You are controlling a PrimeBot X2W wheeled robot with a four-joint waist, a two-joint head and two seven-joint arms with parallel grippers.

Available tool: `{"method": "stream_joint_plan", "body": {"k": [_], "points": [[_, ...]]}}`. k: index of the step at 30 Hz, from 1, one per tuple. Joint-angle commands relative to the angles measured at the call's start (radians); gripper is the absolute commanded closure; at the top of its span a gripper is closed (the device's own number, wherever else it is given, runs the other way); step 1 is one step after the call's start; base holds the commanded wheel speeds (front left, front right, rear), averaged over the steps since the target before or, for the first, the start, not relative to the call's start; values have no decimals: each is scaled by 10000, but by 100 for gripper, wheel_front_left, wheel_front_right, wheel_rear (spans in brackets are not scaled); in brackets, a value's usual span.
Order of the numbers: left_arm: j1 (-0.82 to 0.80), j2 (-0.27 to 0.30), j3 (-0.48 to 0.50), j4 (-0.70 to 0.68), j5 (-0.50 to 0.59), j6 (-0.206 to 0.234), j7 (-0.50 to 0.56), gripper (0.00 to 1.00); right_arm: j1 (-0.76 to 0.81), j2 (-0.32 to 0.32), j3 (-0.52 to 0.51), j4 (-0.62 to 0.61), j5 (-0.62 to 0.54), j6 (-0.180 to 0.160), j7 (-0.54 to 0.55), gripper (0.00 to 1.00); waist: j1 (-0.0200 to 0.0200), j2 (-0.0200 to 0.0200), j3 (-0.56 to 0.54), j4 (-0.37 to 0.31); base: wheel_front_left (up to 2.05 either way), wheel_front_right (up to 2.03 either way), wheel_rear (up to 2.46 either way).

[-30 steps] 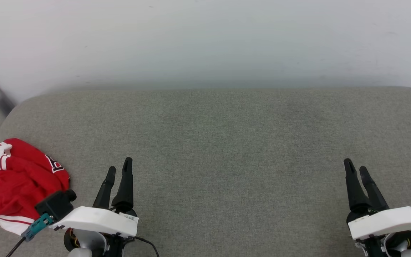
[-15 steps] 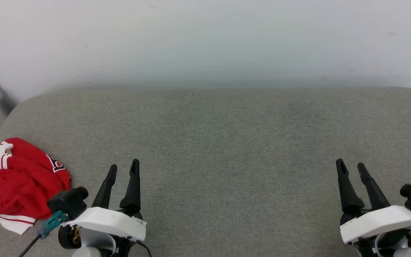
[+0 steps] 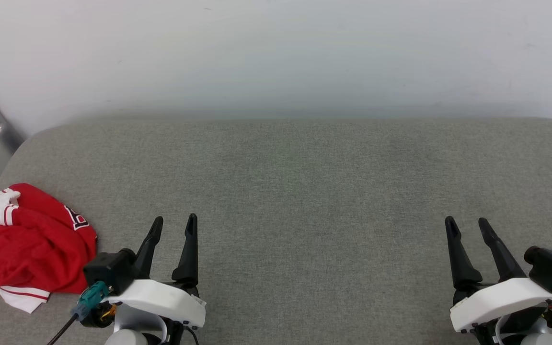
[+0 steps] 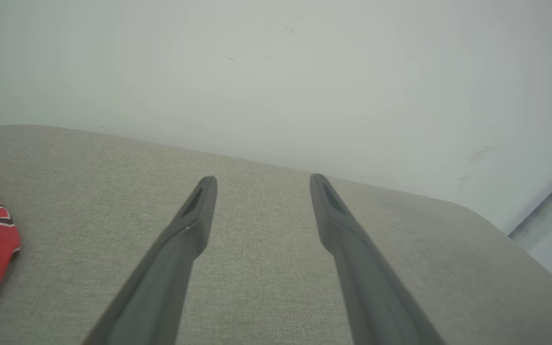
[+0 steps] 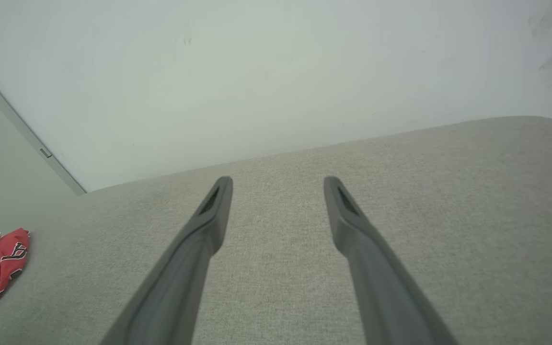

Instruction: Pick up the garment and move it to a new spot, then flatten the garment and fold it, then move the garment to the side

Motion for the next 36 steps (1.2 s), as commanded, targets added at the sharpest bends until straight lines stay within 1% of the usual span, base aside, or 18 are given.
{"method": "stream_joint_plan", "body": {"k": [1,17,32,36], "points": [[-211,76,-62,-85,291,52,-104,0,-5,-45,21,-131,-295,0,-59,0,0,0,4,16,0,0,0],[-237,115,-352,47,1616,229,-466,0,59,26,26,-230,-1707,0,-99,0,0,0,-3,79,0,0,0],[-257,65,-509,308,2508,304,-745,0,148,69,-35,-300,-2627,0,-287,0,0,0,-32,108,0,0,0],[-263,34,-510,434,2702,318,-824,0,149,71,-67,-299,-2718,0,-350,0,0,0,-51,104,0,0,0]]}}
